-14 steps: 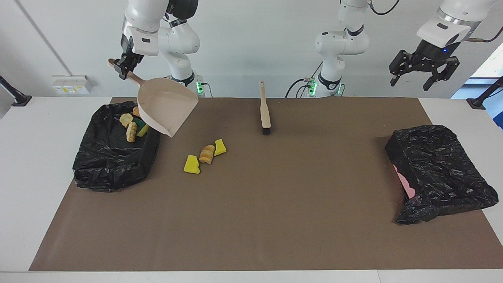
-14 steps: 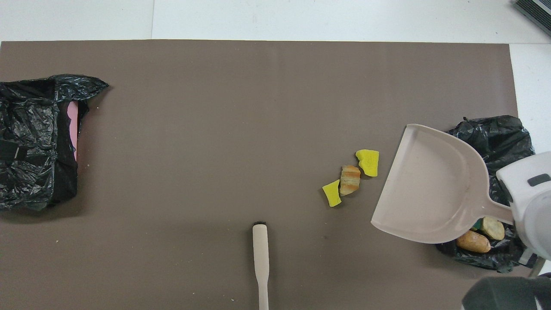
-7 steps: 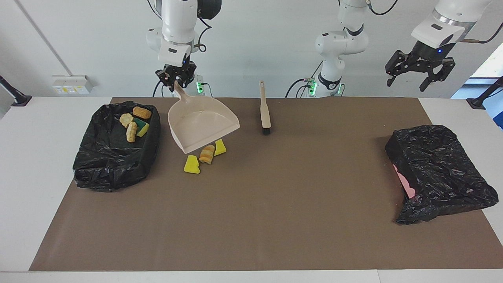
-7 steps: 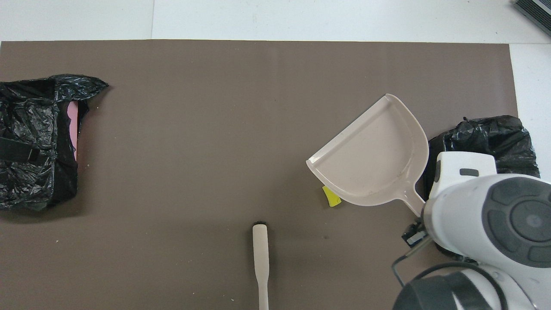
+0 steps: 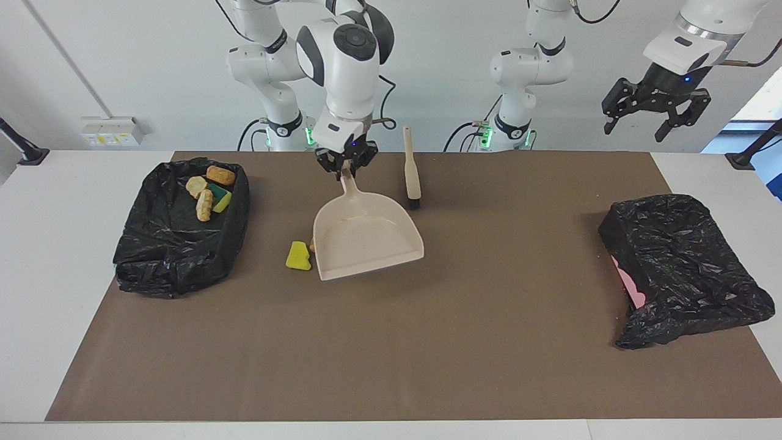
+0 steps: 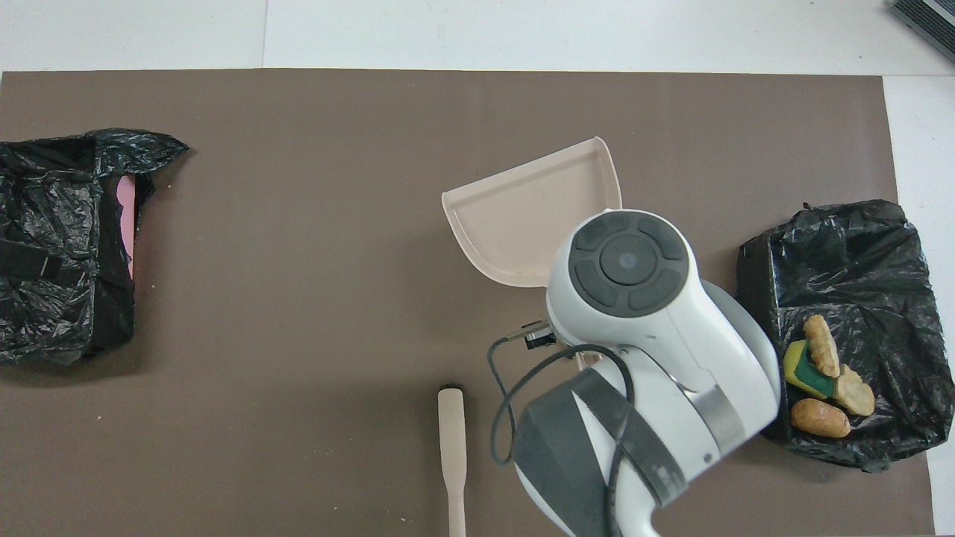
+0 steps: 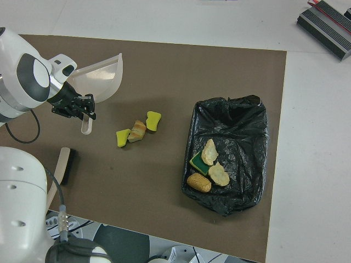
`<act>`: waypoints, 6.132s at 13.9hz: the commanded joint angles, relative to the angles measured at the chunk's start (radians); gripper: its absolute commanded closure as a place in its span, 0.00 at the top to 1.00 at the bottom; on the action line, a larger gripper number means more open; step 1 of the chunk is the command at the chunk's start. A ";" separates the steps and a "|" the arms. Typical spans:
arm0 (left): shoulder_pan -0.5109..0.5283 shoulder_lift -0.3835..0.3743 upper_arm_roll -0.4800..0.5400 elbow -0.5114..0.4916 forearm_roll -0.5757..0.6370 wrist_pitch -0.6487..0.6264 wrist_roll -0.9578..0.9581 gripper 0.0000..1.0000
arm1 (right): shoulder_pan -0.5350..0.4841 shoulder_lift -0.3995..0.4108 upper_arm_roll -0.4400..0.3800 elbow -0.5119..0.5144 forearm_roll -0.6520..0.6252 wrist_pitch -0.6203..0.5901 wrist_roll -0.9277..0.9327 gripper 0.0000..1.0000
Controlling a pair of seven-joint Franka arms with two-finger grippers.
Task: Sweep and dump trash in bin
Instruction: 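Carry the empty dustpan with the right gripper back toward the table center, then lower the dustpan near the sponge and bread, then withdraw the right gripper, then reach the left gripper to the pink dustpan handle and grasp it, then grasp the brush with the right gripper while the left gripper holds the dustpan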
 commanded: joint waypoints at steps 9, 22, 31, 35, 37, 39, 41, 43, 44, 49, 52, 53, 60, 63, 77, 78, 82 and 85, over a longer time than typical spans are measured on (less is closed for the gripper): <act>-0.008 -0.021 0.016 -0.021 0.009 -0.004 0.001 1.00 | 0.214 0.542 -0.039 0.448 -0.079 0.168 0.309 0.00; -0.008 -0.021 0.016 -0.021 0.009 -0.004 0.001 1.00 | 0.205 0.475 -0.044 0.303 -0.124 0.274 0.352 0.78; -0.008 -0.021 0.016 -0.021 0.009 -0.004 0.001 1.00 | 0.228 0.014 0.001 -0.174 0.133 0.206 0.283 1.00; -0.023 -0.024 0.005 -0.023 0.008 -0.012 -0.006 1.00 | 0.307 -0.153 0.002 -0.386 0.241 0.206 0.260 1.00; -0.025 -0.028 0.003 -0.024 0.008 -0.040 -0.006 1.00 | 0.352 -0.244 0.002 -0.528 0.349 0.325 0.251 1.00; -0.025 -0.030 0.000 -0.026 0.005 -0.034 -0.008 1.00 | 0.418 -0.269 0.001 -0.627 0.390 0.436 0.260 1.00; -0.051 -0.028 -0.009 -0.035 0.005 -0.005 -0.047 1.00 | 0.453 -0.283 0.002 -0.682 0.394 0.465 0.269 1.00; -0.101 -0.016 -0.009 -0.067 0.005 0.070 -0.164 1.00 | 0.464 -0.290 0.002 -0.713 0.413 0.499 0.269 1.00; -0.133 -0.012 -0.009 -0.093 0.005 0.116 -0.216 1.00 | 0.476 -0.292 0.001 -0.727 0.413 0.513 0.271 1.00; -0.264 0.042 -0.009 -0.190 0.009 0.267 -0.402 1.00 | 0.482 -0.261 0.001 -0.736 0.413 0.556 0.269 0.84; -0.331 0.103 -0.009 -0.214 0.009 0.382 -0.511 1.00 | 0.482 -0.255 0.001 -0.741 0.414 0.559 0.258 0.40; -0.354 0.128 -0.009 -0.216 0.009 0.402 -0.543 1.00 | 0.482 -0.255 0.001 -0.739 0.413 0.559 0.263 0.33; -0.463 0.306 -0.009 -0.210 0.098 0.597 -0.733 1.00 | 0.446 -0.241 -0.009 -0.695 0.393 0.478 0.191 0.00; -0.496 0.375 -0.009 -0.204 0.097 0.687 -0.764 1.00 | 0.345 -0.345 -0.010 -0.672 0.375 0.294 0.099 0.00; -0.536 0.481 -0.009 -0.242 0.086 0.899 -0.807 1.00 | -0.370 -0.432 -0.010 -0.618 0.041 0.204 -0.473 0.00; -0.548 0.478 -0.009 -0.260 0.086 0.898 -0.807 1.00 | -0.383 -0.397 -0.012 -0.618 -0.010 0.247 -0.472 0.00; -0.565 0.478 -0.009 -0.271 0.091 0.888 -0.815 0.99 | -0.459 -0.266 -0.009 -0.613 -0.053 0.362 -0.476 0.00; -0.562 0.478 -0.009 -0.268 0.092 0.890 -0.813 0.70 | -0.437 -0.241 -0.002 -0.647 -0.037 0.330 -0.458 0.00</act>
